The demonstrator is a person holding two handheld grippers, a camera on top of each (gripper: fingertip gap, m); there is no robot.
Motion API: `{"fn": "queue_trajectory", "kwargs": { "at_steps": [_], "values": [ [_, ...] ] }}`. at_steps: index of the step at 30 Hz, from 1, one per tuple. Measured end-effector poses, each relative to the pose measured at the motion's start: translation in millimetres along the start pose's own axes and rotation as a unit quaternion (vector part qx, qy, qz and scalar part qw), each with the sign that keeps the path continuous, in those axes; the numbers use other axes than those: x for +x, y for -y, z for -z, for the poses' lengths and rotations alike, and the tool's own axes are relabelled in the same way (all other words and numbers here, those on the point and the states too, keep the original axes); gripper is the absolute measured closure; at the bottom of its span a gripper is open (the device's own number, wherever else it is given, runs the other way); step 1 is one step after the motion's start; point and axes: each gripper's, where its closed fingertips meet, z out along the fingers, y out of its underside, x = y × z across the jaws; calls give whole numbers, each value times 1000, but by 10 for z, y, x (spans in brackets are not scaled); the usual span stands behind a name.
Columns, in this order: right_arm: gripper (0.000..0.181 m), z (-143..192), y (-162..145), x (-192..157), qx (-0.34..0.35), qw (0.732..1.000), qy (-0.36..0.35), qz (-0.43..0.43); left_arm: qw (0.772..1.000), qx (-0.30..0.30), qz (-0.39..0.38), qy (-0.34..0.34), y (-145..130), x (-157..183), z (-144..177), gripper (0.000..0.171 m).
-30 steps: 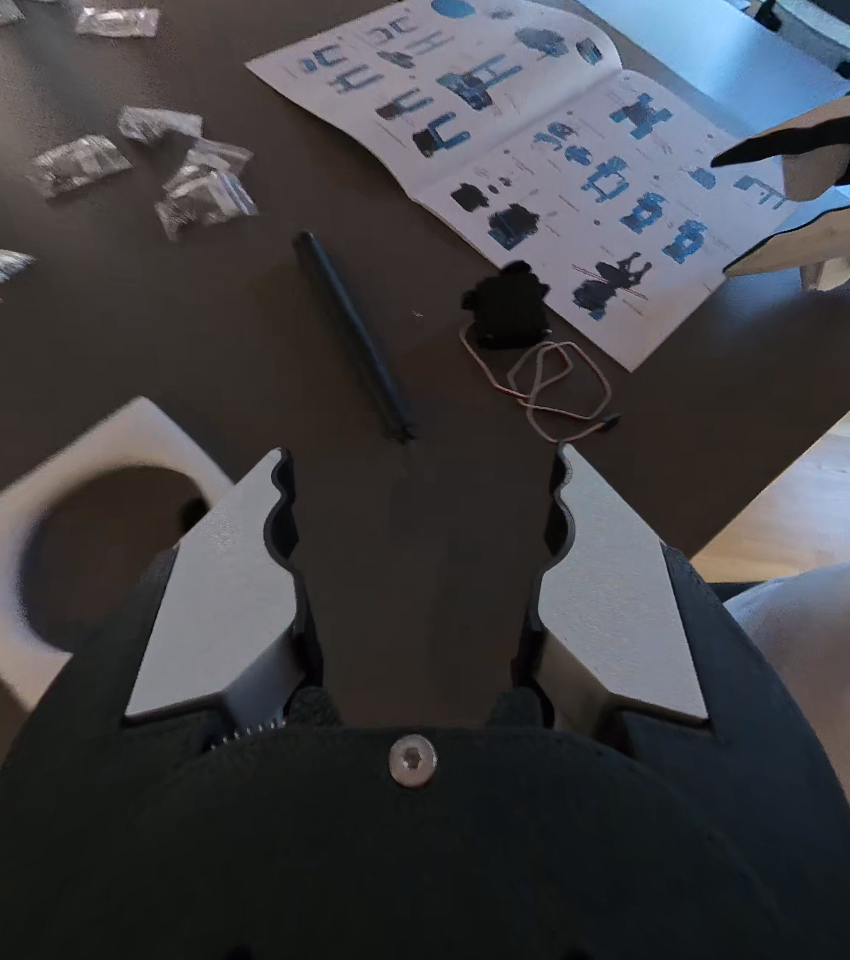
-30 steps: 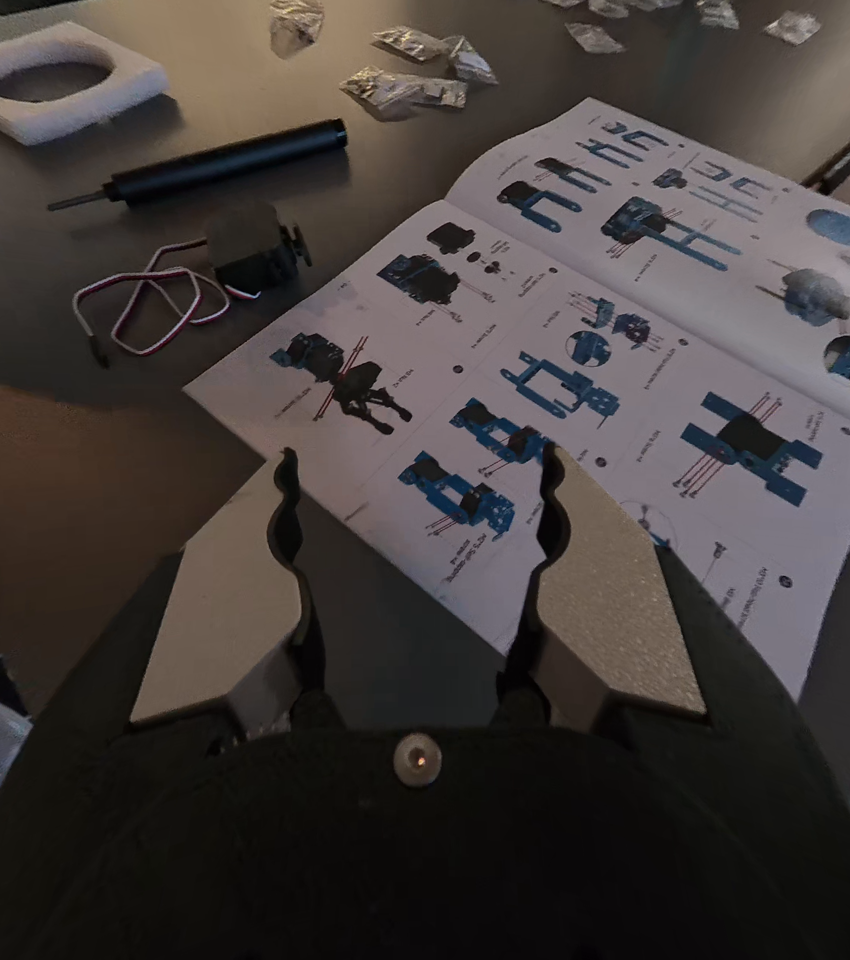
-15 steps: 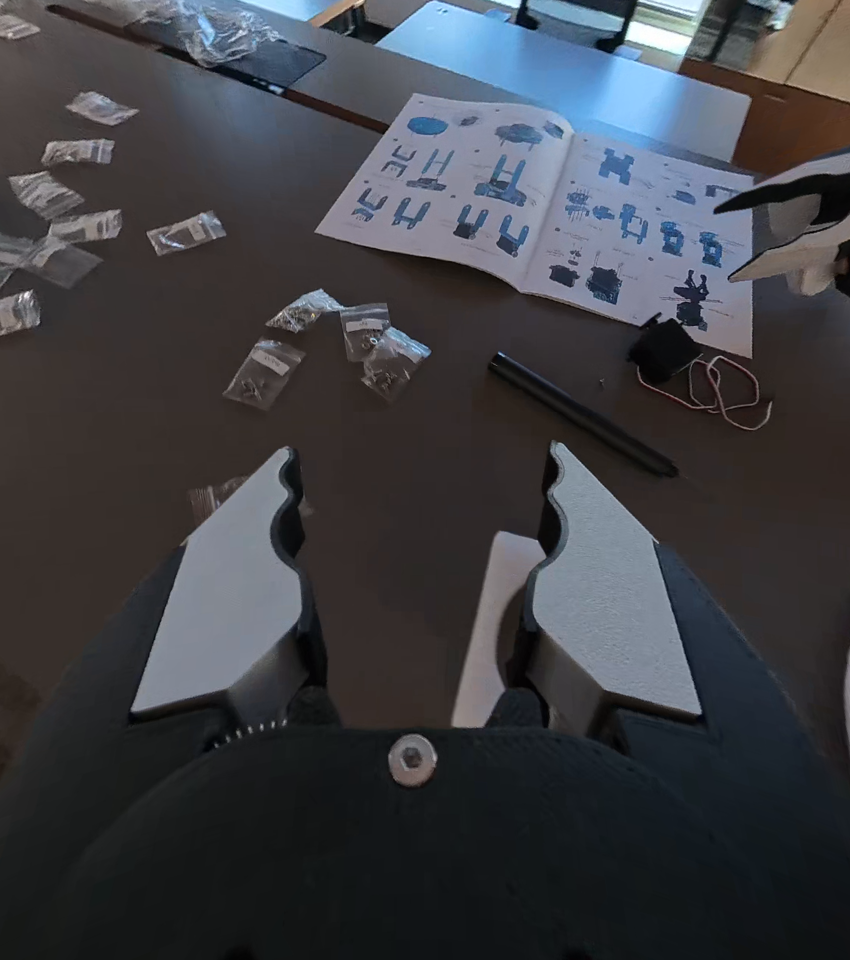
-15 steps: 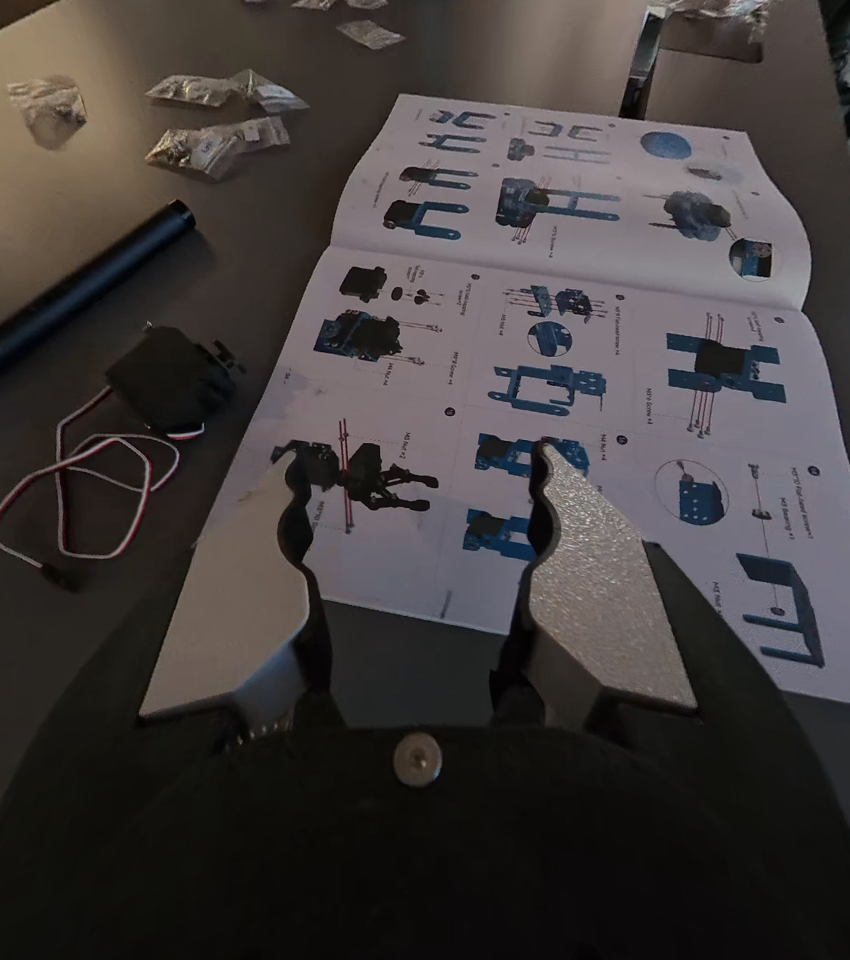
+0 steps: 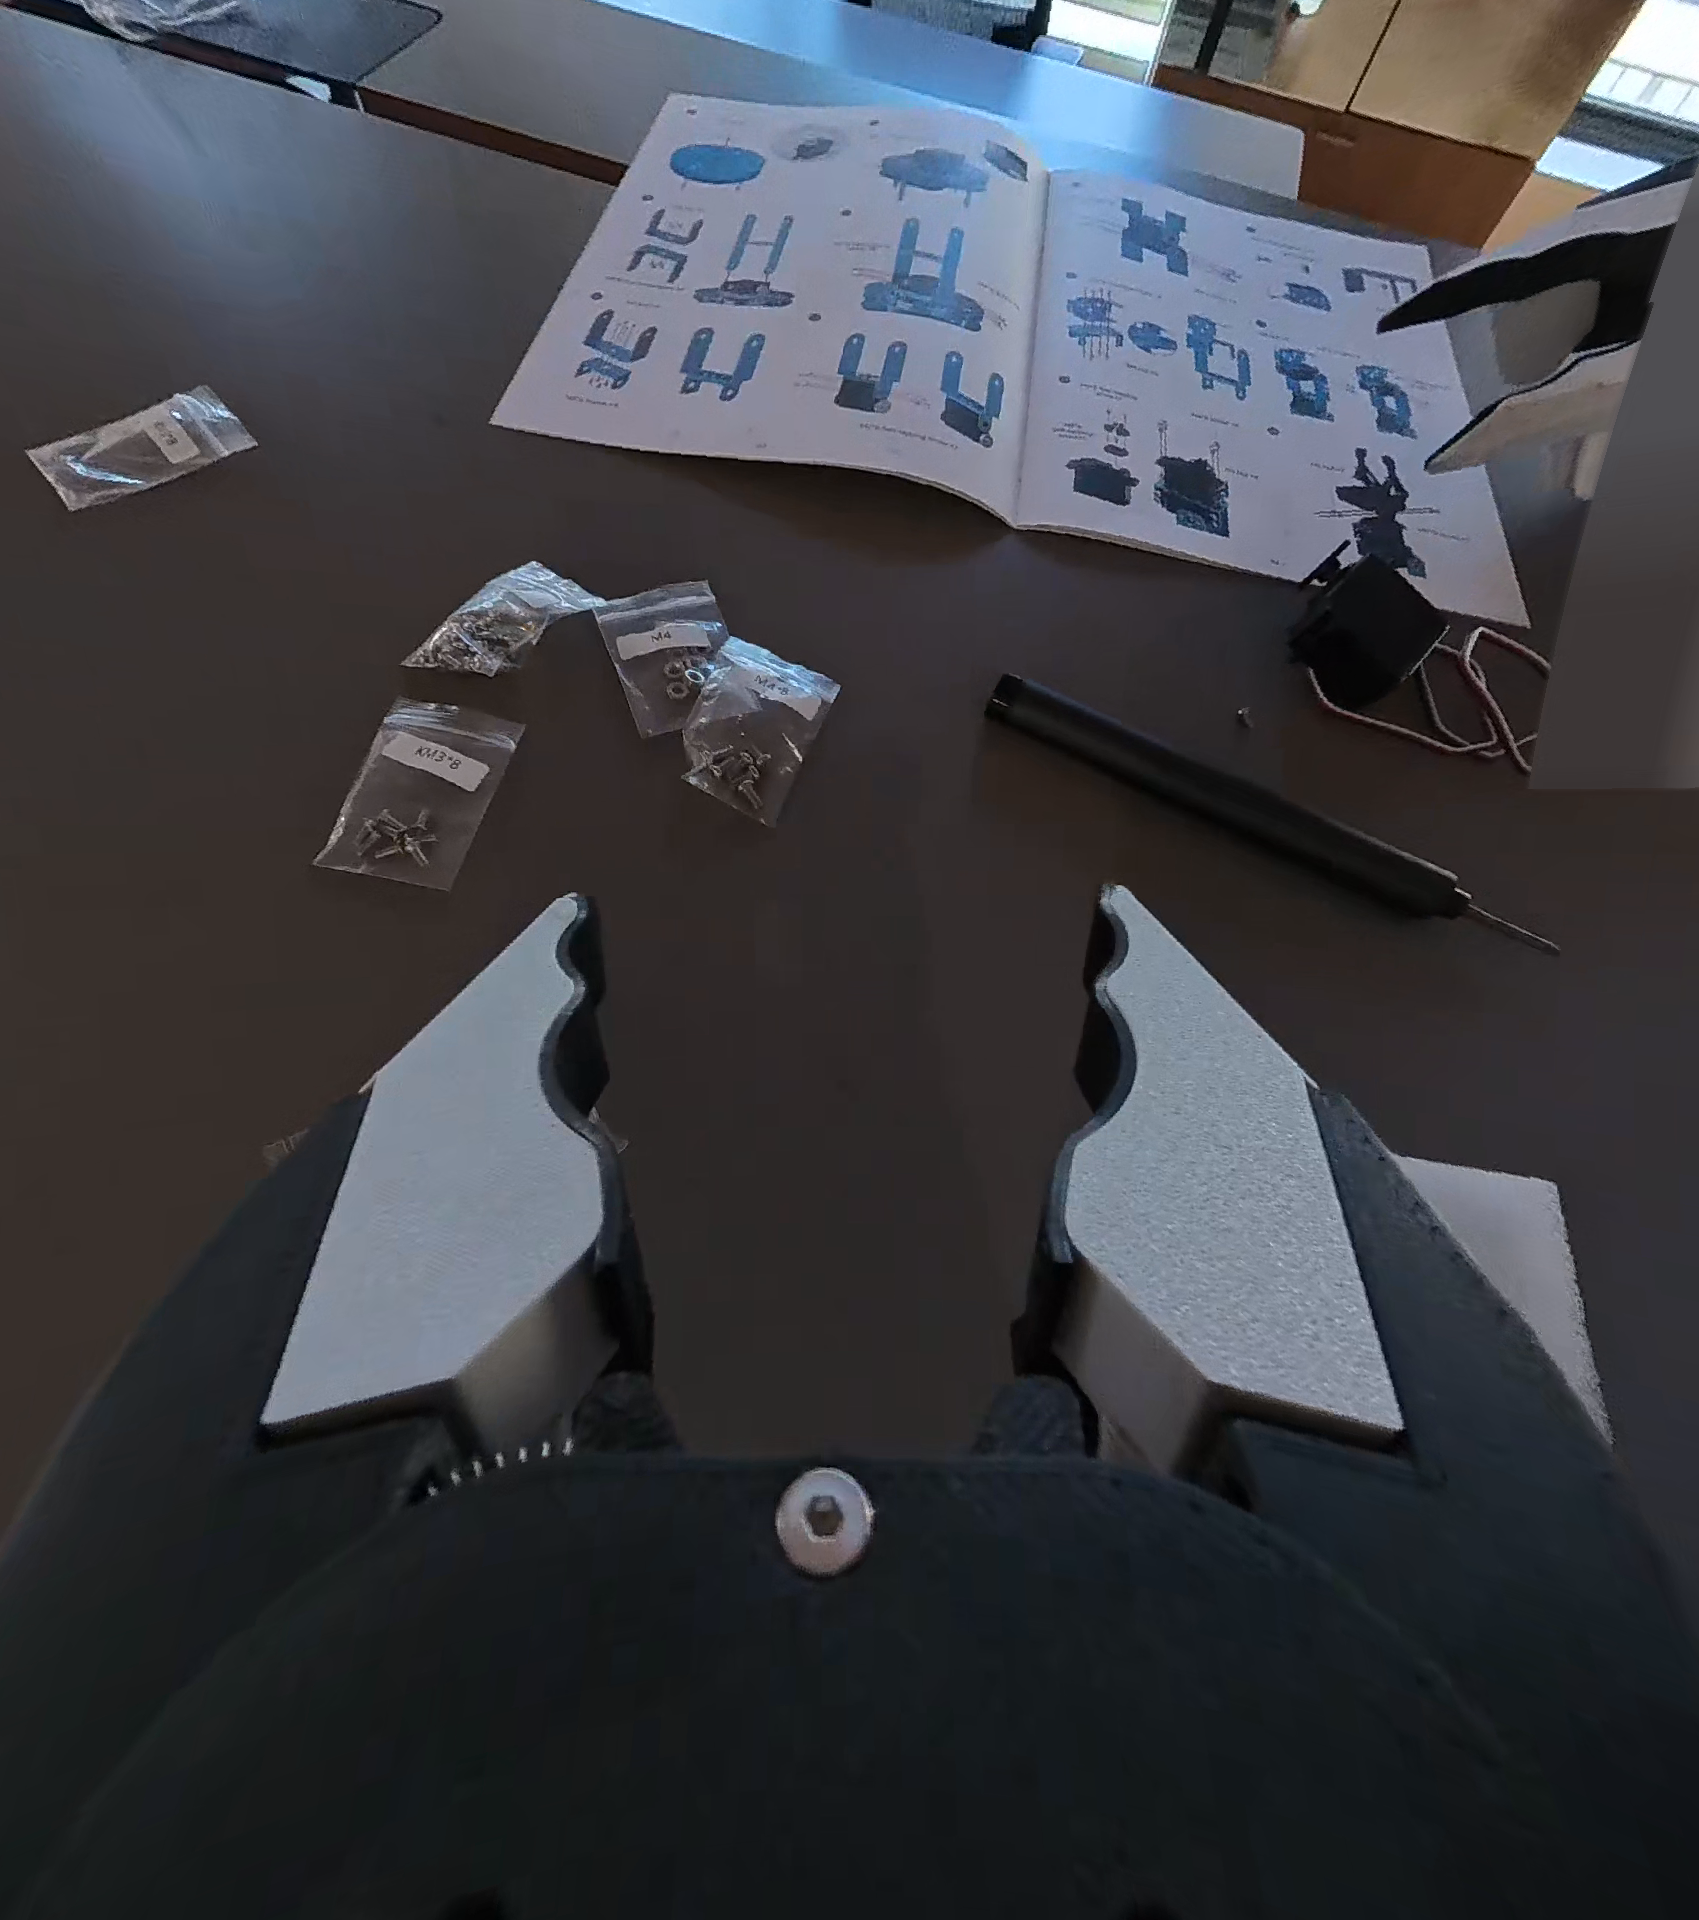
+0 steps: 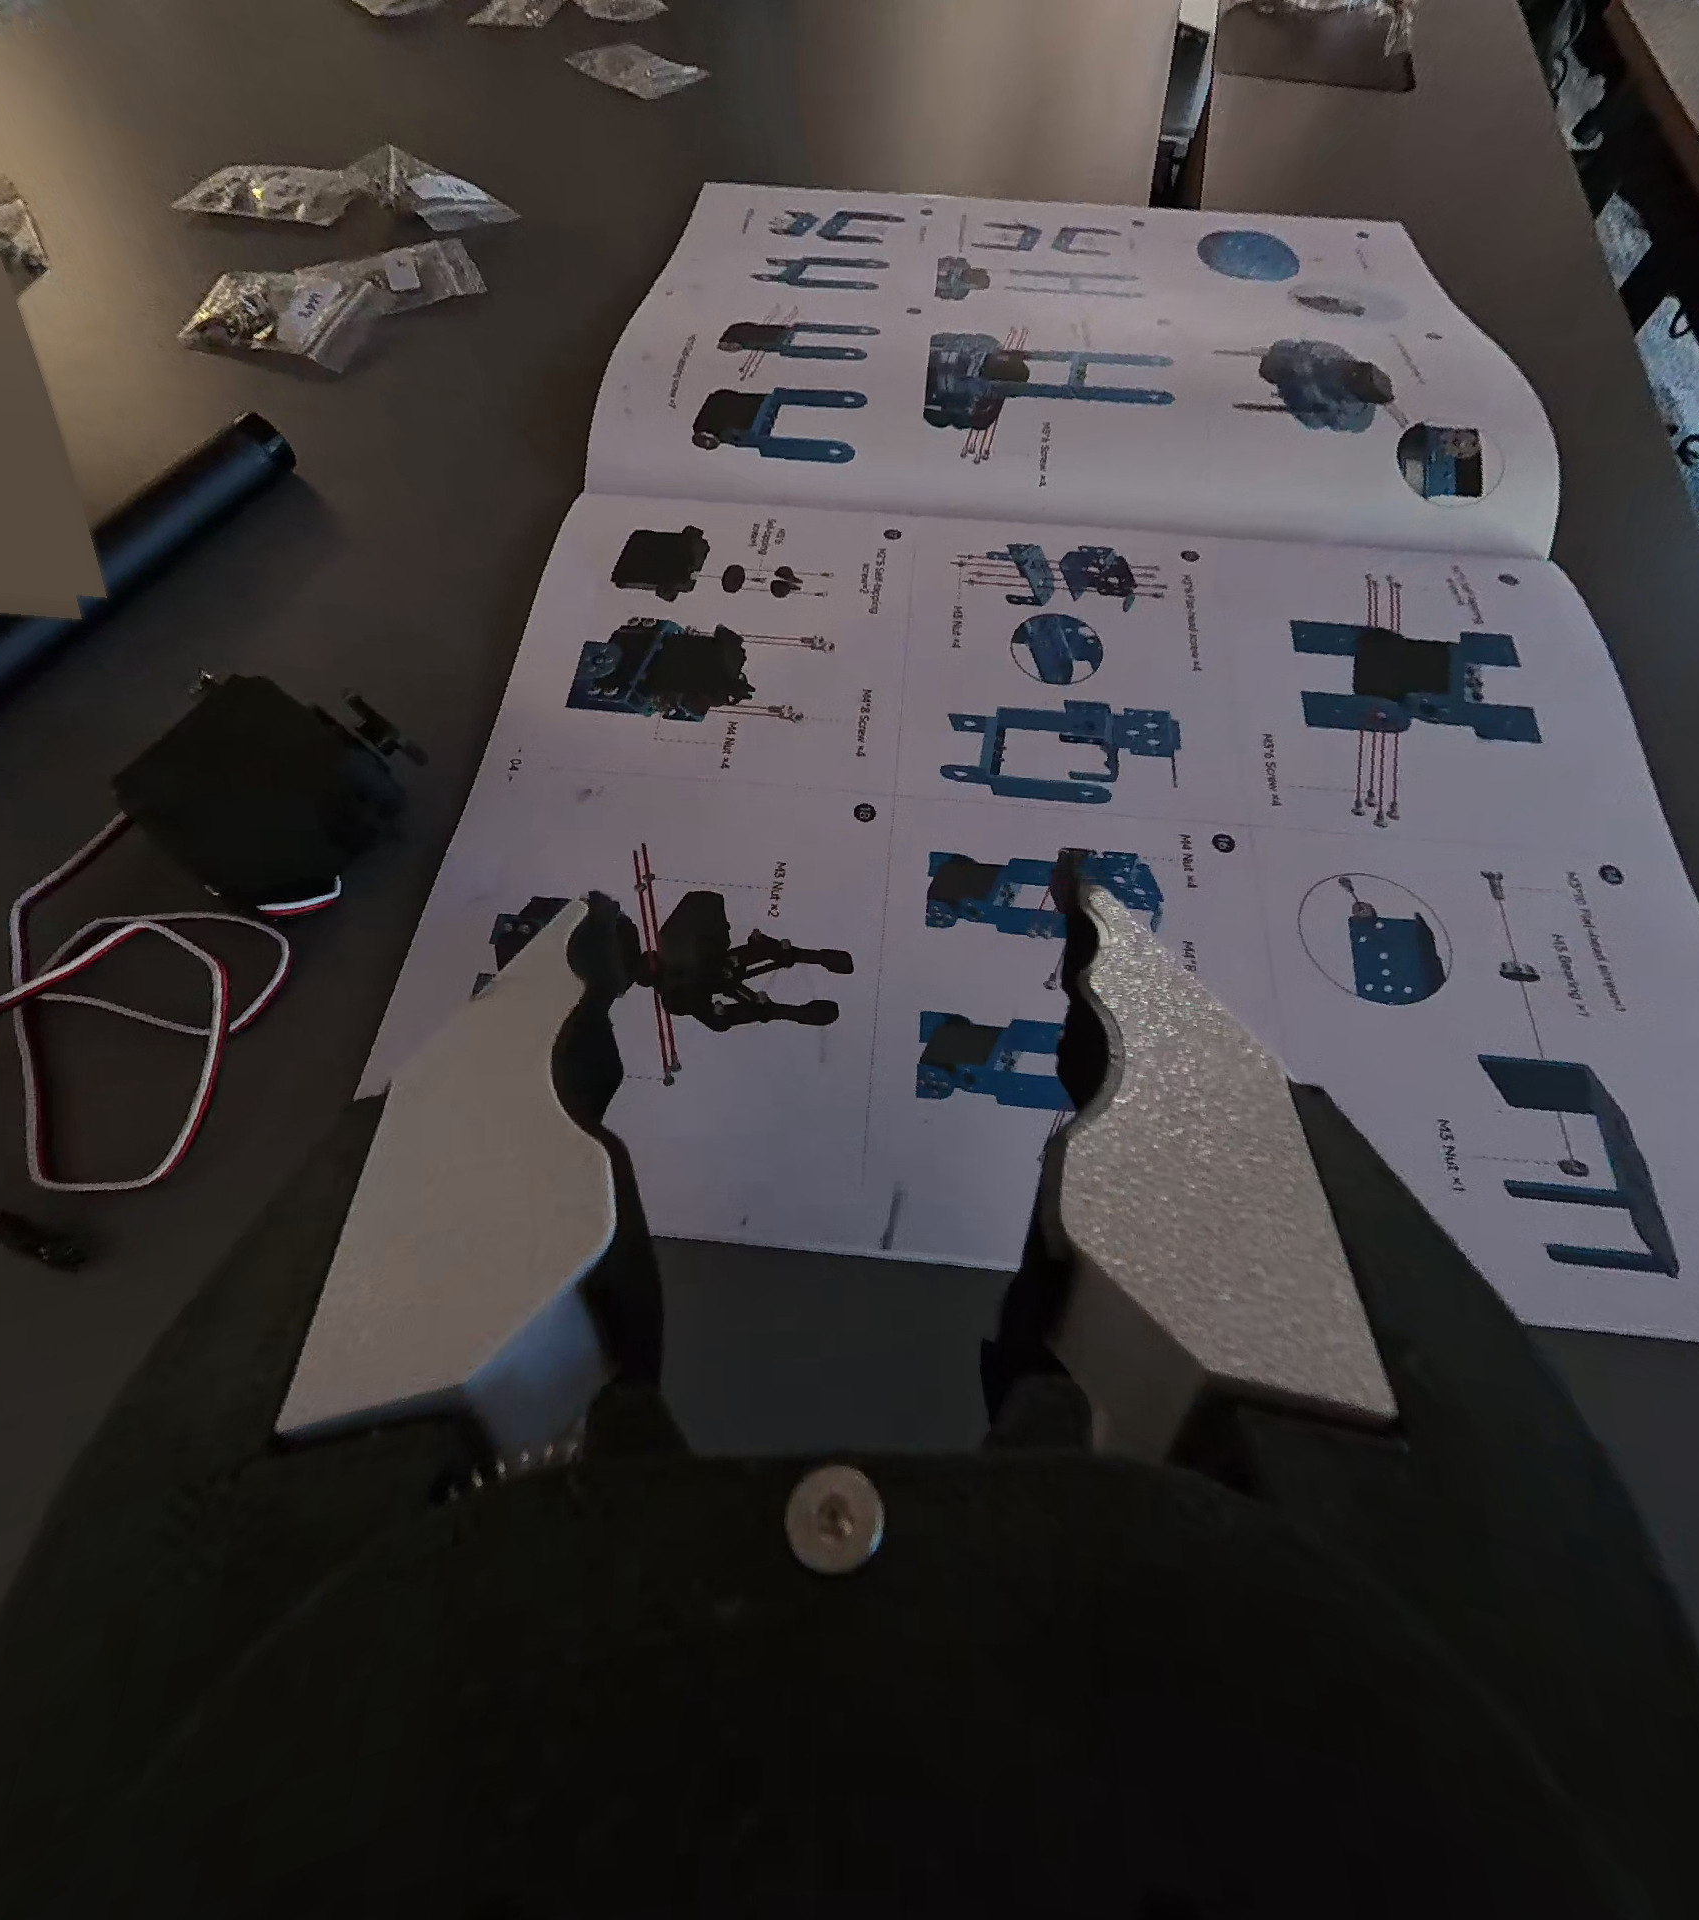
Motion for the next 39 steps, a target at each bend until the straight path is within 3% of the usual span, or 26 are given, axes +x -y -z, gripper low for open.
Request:
{"fn": "queue_trajectory", "kwargs": {
  "at_steps": [10,39],
  "values": [
    [96,-44,-42,2,-19,999,-30,41,1000,14,18,6,-8,-135,4,80],
    [95,-42,-45,36,-19,999,-26,16,999,5,21,28,-113,-170,72,81]
  ]
}}
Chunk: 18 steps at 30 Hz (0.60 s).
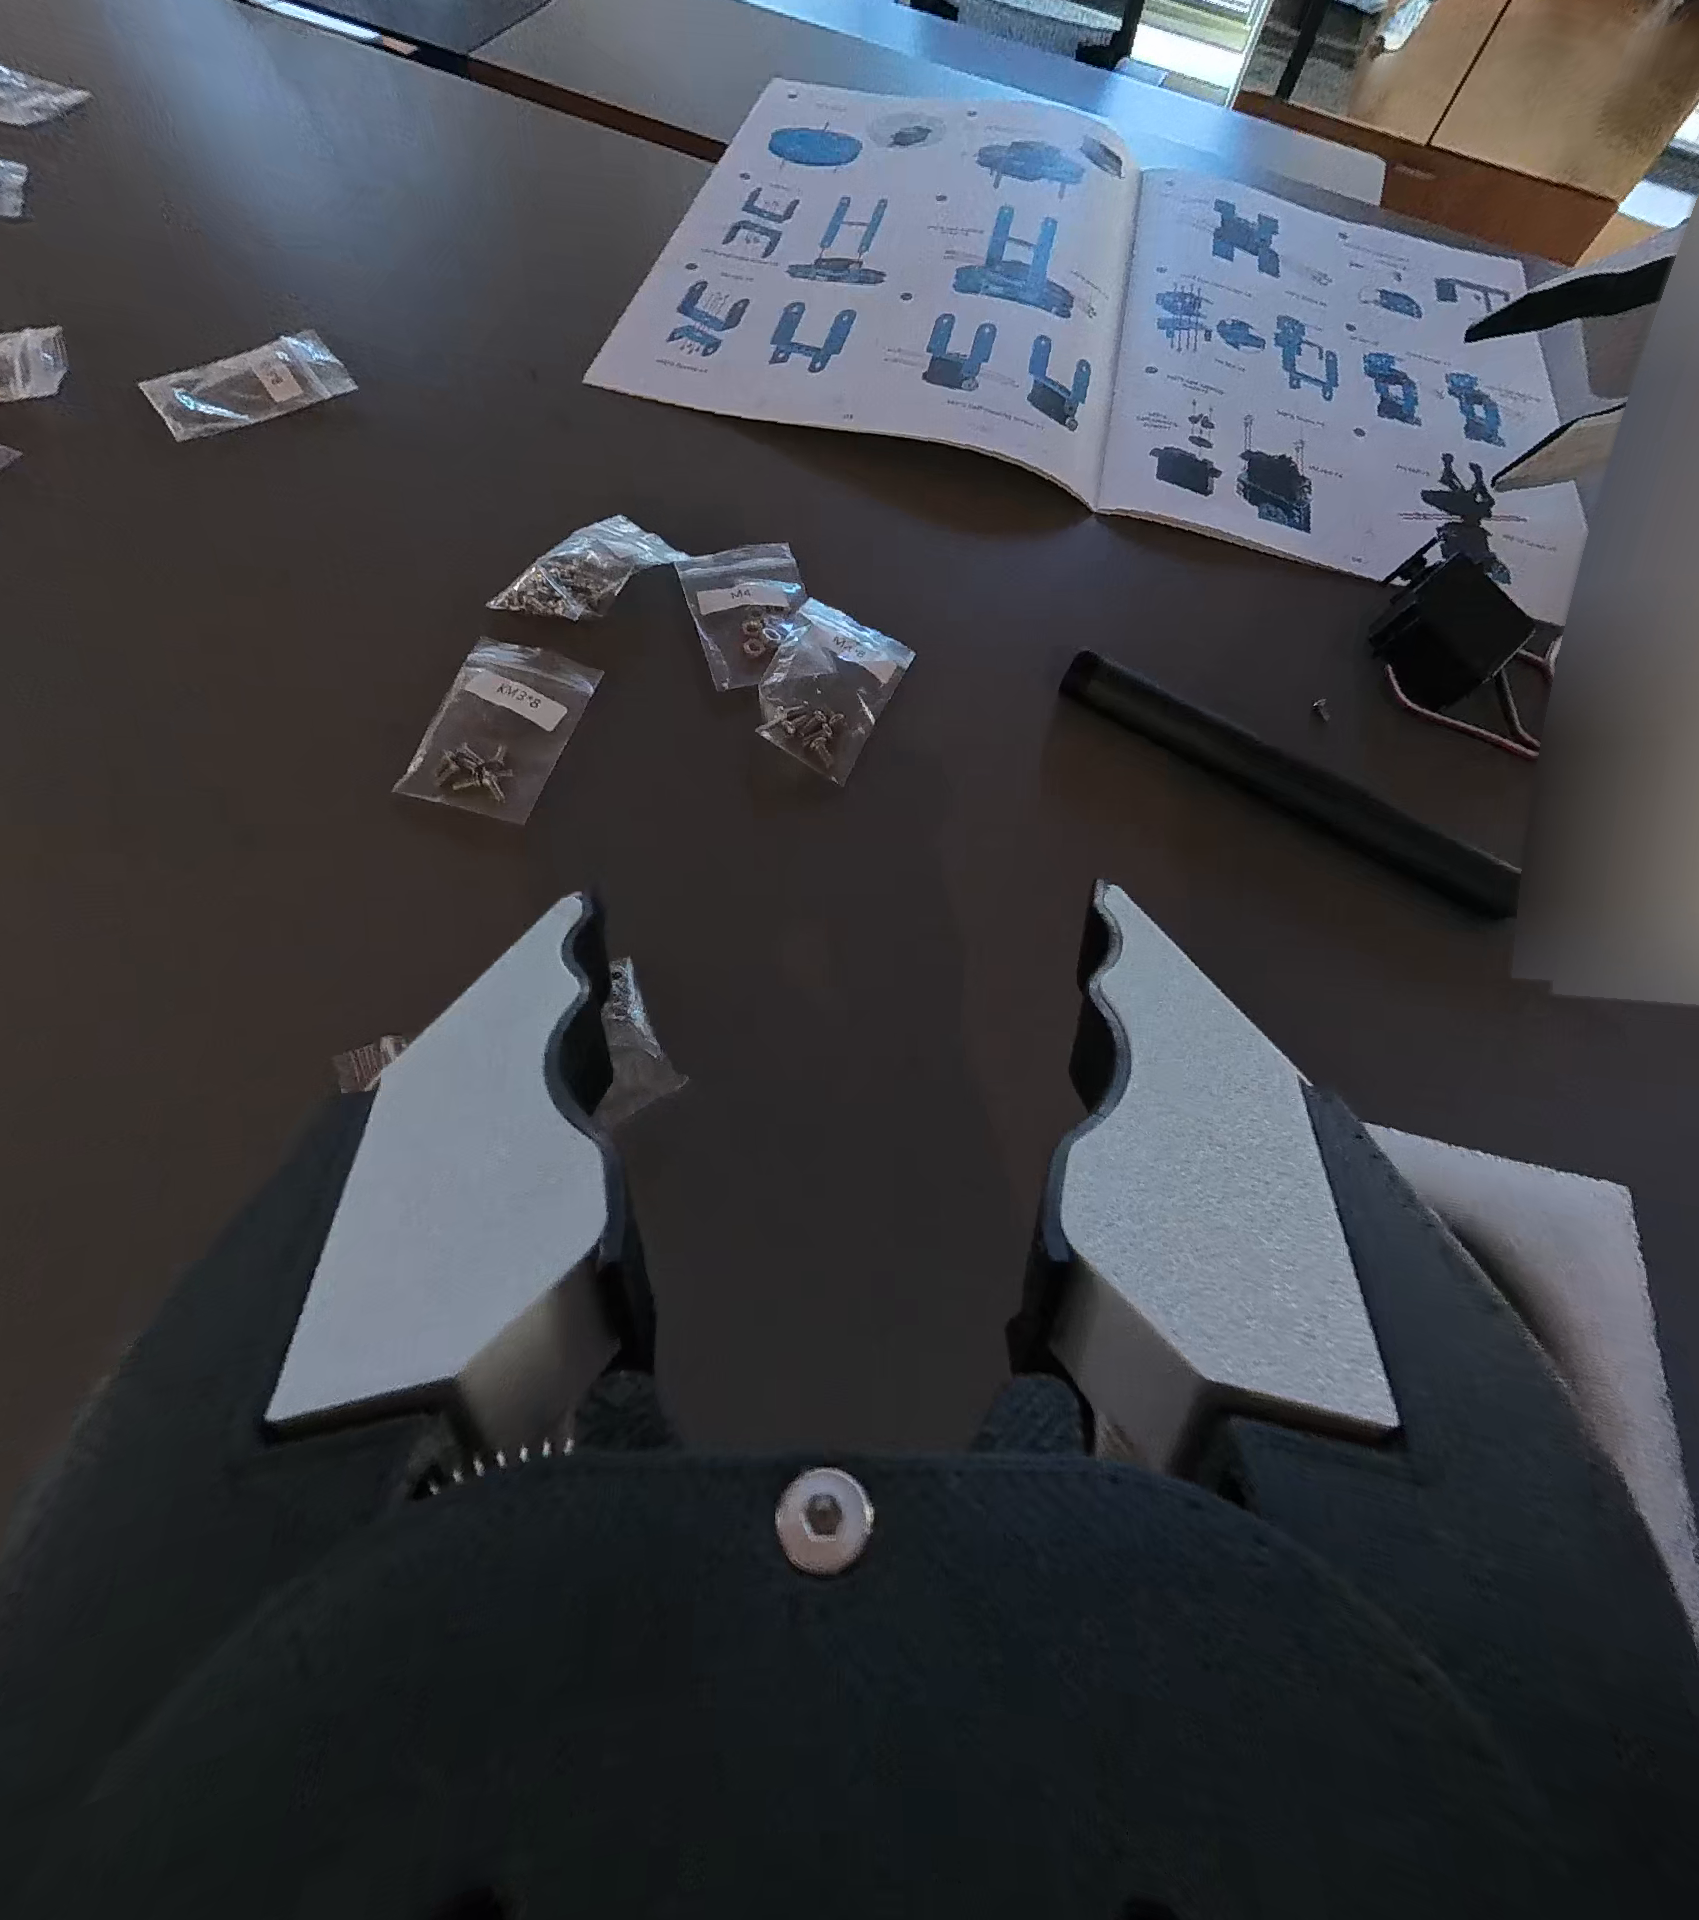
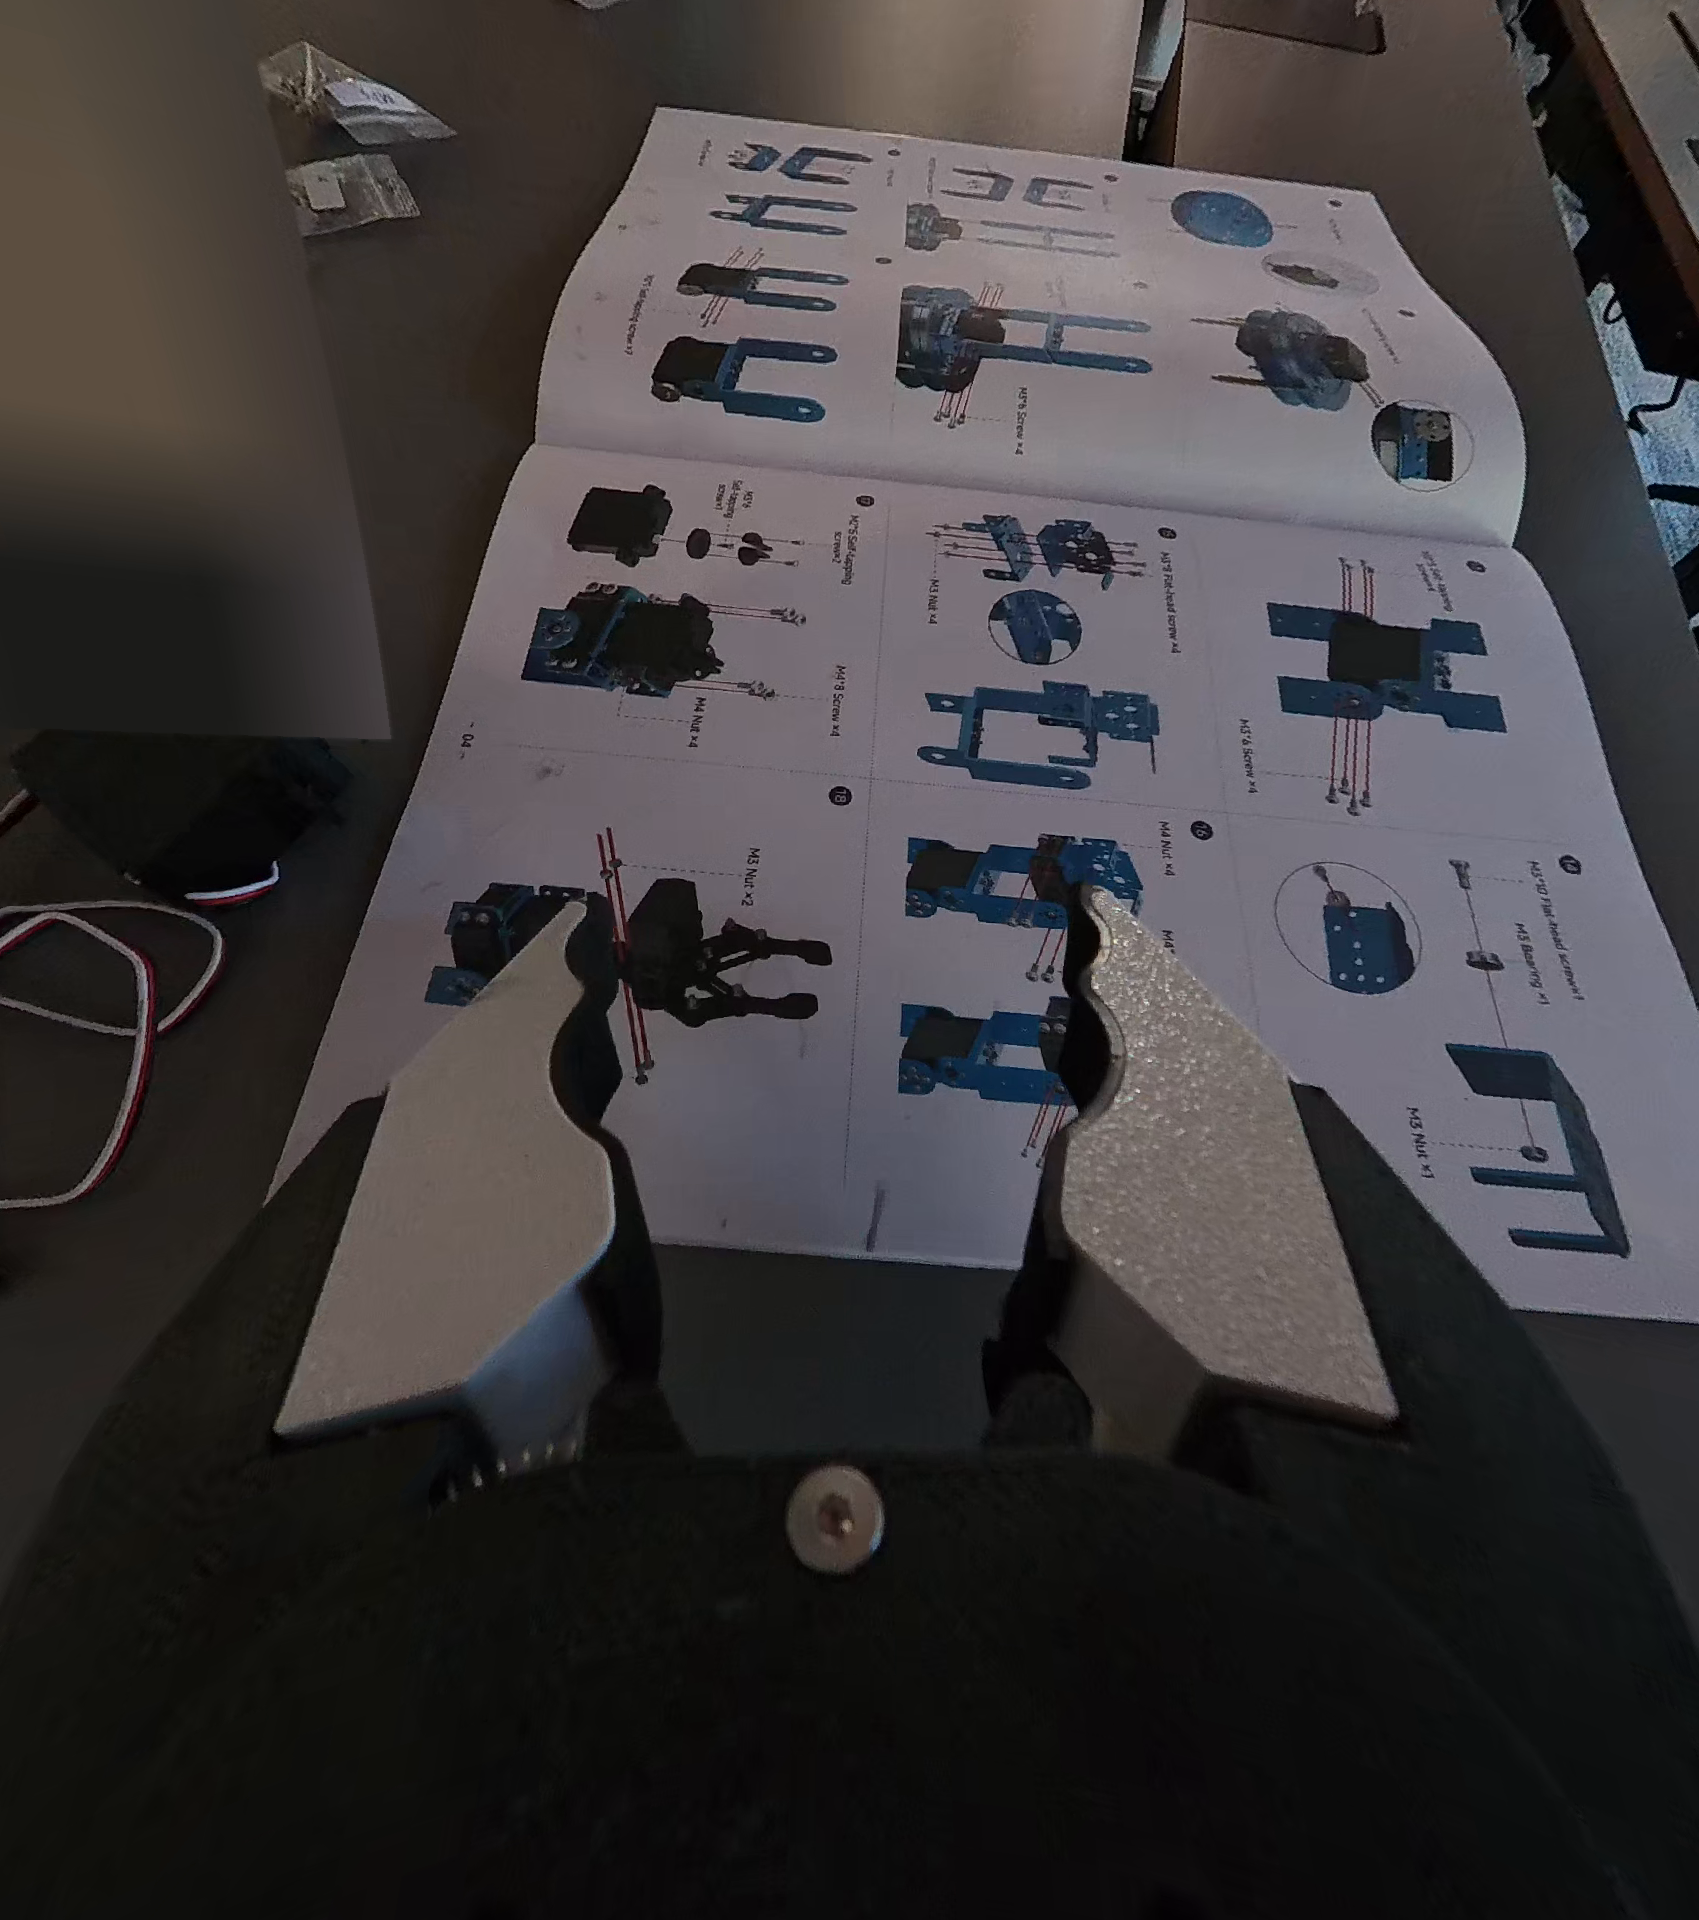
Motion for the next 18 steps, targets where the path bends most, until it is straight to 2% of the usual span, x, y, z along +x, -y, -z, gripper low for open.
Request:
{"fn": "queue_trajectory", "kwargs": {
  "at_steps": [5,10,14,18],
  "values": [
    [96,2,0,-7,0,1000,5,-2,1000,3,10,-7,22,81,61,82],
    [97,45,49,-49,21,999,29,-10,1000,-3,22,-1,74,329,205,83],
    [99,85,97,-91,41,997,55,-17,999,-14,52,-6,93,720,271,86],
    [101,95,115,-195,45,995,93,-7,993,-15,112,-15,82,1322,106,87]
  ]
}}
